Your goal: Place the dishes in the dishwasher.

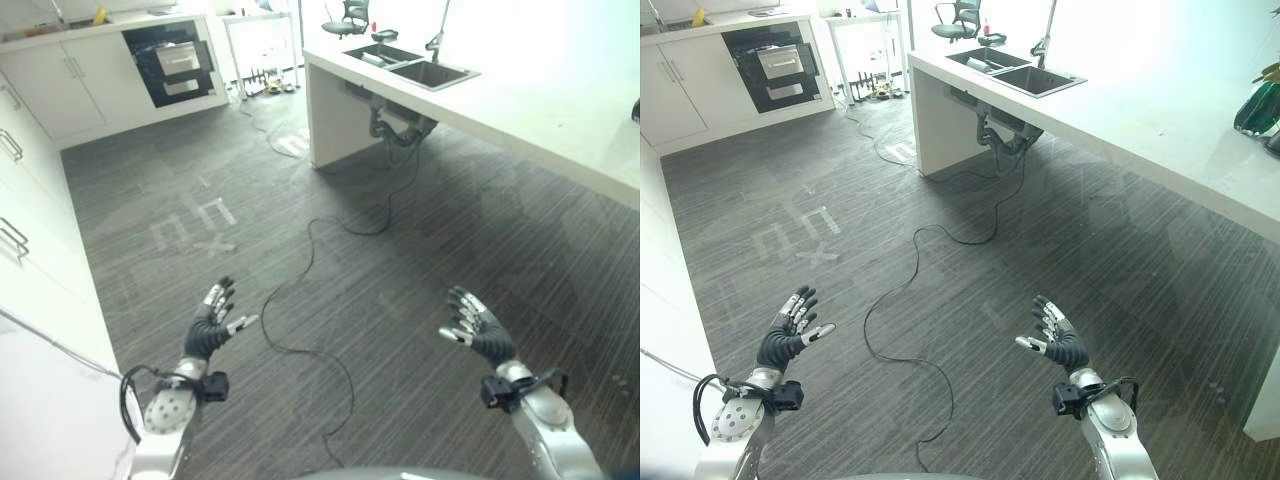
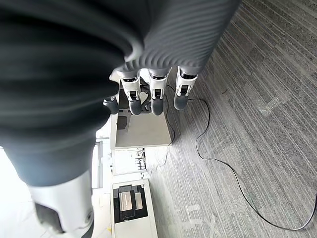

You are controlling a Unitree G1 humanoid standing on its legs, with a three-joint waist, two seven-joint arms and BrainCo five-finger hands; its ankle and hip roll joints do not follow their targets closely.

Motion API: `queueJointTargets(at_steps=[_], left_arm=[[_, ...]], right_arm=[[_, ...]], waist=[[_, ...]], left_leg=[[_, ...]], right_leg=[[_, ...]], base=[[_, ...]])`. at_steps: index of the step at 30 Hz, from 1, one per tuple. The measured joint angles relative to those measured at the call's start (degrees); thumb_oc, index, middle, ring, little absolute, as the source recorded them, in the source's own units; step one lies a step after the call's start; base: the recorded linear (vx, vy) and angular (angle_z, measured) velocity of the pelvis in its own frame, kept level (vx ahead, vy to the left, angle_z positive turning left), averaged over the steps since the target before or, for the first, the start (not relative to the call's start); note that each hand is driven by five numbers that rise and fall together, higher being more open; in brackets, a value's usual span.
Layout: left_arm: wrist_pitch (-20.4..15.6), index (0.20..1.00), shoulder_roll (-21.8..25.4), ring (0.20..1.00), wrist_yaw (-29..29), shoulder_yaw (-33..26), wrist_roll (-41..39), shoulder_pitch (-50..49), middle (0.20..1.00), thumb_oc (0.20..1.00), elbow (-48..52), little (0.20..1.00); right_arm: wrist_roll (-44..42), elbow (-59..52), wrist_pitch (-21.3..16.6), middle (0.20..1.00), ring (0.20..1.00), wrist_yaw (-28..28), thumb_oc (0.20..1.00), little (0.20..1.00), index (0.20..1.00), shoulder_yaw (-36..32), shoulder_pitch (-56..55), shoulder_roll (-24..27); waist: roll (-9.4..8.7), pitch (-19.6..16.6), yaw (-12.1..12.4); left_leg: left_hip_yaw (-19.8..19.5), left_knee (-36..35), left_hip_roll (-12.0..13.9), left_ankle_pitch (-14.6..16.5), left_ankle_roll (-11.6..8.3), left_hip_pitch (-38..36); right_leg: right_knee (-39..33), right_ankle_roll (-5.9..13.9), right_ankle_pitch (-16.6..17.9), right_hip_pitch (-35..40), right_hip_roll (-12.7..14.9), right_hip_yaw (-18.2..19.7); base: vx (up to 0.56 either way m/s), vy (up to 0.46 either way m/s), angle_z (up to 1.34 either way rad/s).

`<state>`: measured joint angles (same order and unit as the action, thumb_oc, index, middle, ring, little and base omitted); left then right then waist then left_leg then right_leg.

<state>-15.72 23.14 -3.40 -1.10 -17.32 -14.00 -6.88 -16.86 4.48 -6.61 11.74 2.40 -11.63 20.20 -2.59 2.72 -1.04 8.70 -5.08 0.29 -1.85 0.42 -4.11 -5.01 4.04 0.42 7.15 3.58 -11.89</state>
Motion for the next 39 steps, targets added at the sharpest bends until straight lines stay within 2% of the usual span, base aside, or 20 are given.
queueJointTargets(at_steps=[12,16,26,30,31,32,33,34,35,36,37,39], left_arm=[[0.0,1.0,0.2,1.0,-1.8,1.2,-0.1,0.0,1.0,1.0,0.7,1.0],[-0.3,1.0,0.2,1.0,-2.1,1.1,-1.8,0.1,1.0,1.0,6.6,1.0],[-0.4,1.0,0.2,1.0,-3.2,0.9,-3.0,-1.2,1.0,1.0,9.4,1.0],[-0.4,1.0,0.2,1.0,-3.2,1.0,-3.0,-0.8,1.0,1.0,9.3,1.0],[-0.5,1.0,0.4,1.0,-3.2,1.2,-3.3,-0.5,1.0,1.0,9.3,1.0],[-0.7,1.0,0.4,1.0,-3.1,1.2,-4.0,-0.5,1.0,1.0,9.3,1.0],[-1.0,1.0,1.0,1.0,-3.0,1.0,-4.1,-0.3,1.0,1.0,9.3,1.0],[-1.3,1.0,1.9,1.0,-3.0,0.7,-4.1,0.0,1.0,1.0,9.3,1.0],[-1.3,1.0,1.9,1.0,-3.0,0.6,-4.1,-0.6,1.0,1.0,9.1,1.0],[-1.7,1.0,1.7,1.0,-3.0,0.7,-4.0,-1.1,1.0,1.0,8.7,1.0],[-2.8,1.0,1.1,1.0,-3.1,0.7,-4.0,-0.6,1.0,1.0,8.4,1.0],[-3.0,1.0,-0.1,1.0,-3.0,0.7,-4.0,-0.7,1.0,1.0,7.1,1.0]], right_arm=[[-0.1,-0.7,0.1,1.0,1.0,0.3,1.0,1.0,1.0,1.5,-0.5,0.7],[-0.2,-3.8,0.1,1.0,1.0,0.5,1.0,1.0,1.0,1.5,-0.4,0.8],[-0.2,-5.5,0.1,1.0,1.0,1.8,1.0,1.0,1.0,1.4,-1.7,2.3],[-0.2,-5.5,0.1,1.0,1.0,1.6,1.0,1.0,1.0,1.4,-1.6,3.5],[-0.2,-5.5,0.1,1.0,1.0,1.5,1.0,1.0,1.0,1.4,-1.5,4.0],[-0.2,-5.5,0.1,1.0,1.0,1.6,1.0,1.0,1.0,1.3,-1.3,4.5],[-0.2,-5.4,0.1,1.0,1.0,1.7,1.0,1.0,1.0,1.3,-0.8,4.4],[-0.2,-5.5,0.1,1.0,1.0,2.1,1.0,1.0,1.0,1.2,-0.2,4.4],[-0.2,-5.7,0.0,1.0,1.0,2.6,1.0,1.0,1.0,0.6,-0.3,4.5],[-0.2,-5.5,-0.2,1.0,1.0,2.9,1.0,1.0,1.0,-0.1,-0.5,4.4],[-0.2,-4.8,-0.1,1.0,1.0,3.2,1.0,1.0,1.0,-0.7,-0.3,4.5],[-0.1,-3.8,-0.1,1.0,1.0,4.1,1.0,1.0,1.0,-0.9,-0.3,5.2]], waist=[[0.19,0.1,-0.1],[0.29,0.1,-0.1],[0.67,0.4,-0.1],[0.88,1.4,-0.3],[0.79,2.8,-0.2],[0.57,3.5,0.0],[-0.78,4.9,0.0],[-3.24,7.2,0.3],[-4.09,7.7,1.0],[-4.15,8.2,1.3],[-3.26,9.0,1.8],[-0.17,10.0,1.9]], left_leg=[[0.2,0.1,0.1,0.0,0.0,0.1],[0.4,0.1,0.1,0.0,-0.02,0.1],[0.7,0.1,0.5,-0.1,-0.26,0.3],[-0.1,0.1,0.8,-0.5,-0.76,1.0],[-0.1,0.2,1.1,-0.8,-1.27,1.0],[-0.2,0.8,1.3,-1.1,-1.7,1.0],[-0.3,4.8,1.1,-0.9,-2.03,2.8],[-0.3,13.0,0.7,-0.5,-2.49,6.6],[-0.3,19.4,0.9,-0.2,-2.84,9.4],[-0.5,24.7,1.9,0.5,-3.68,12.4],[1.5,24.6,4.4,2.2,-4.66,15.1],[5.0,9.1,9.1,0.3,-5.47,15.1]], right_leg=[[0.0,0.01,0.0,-0.2,0.0,0.3],[0.0,0.01,0.0,-0.2,-0.1,0.3],[-0.3,-0.04,-0.2,-0.5,-0.4,0.4],[-0.3,-0.15,-0.3,-0.6,-1.0,0.0],[0.0,-0.31,-0.4,-0.5,-1.4,-0.2],[0.0,-0.6,-0.6,-0.6,-1.7,-0.3],[-0.1,-0.85,-1.0,-0.7,-1.1,-0.5],[-0.1,-2.16,-1.5,-0.5,0.1,-0.4],[-0.2,-2.51,-1.4,-0.2,0.3,0.2],[-0.1,-3.08,-1.6,0.7,0.2,0.4],[-0.4,-2.92,-1.7,0.9,-0.7,0.4],[-0.4,-2.61,-2.8,2.7,-3.4,0.0]], base=[[0.01,-0.023,-0.01],[0.0,-0.082,-0.01],[-0.01,-0.138,-0.01],[0.01,-0.156,0.09],[0.06,-0.184,0.11],[0.05,-0.157,0.1],[0.06,-0.076,0.05],[0.12,-0.028,-0.07],[0.2,0.023,-0.09],[0.3,0.117,-0.12],[0.38,0.215,0.03],[0.41,0.263,0.02]])
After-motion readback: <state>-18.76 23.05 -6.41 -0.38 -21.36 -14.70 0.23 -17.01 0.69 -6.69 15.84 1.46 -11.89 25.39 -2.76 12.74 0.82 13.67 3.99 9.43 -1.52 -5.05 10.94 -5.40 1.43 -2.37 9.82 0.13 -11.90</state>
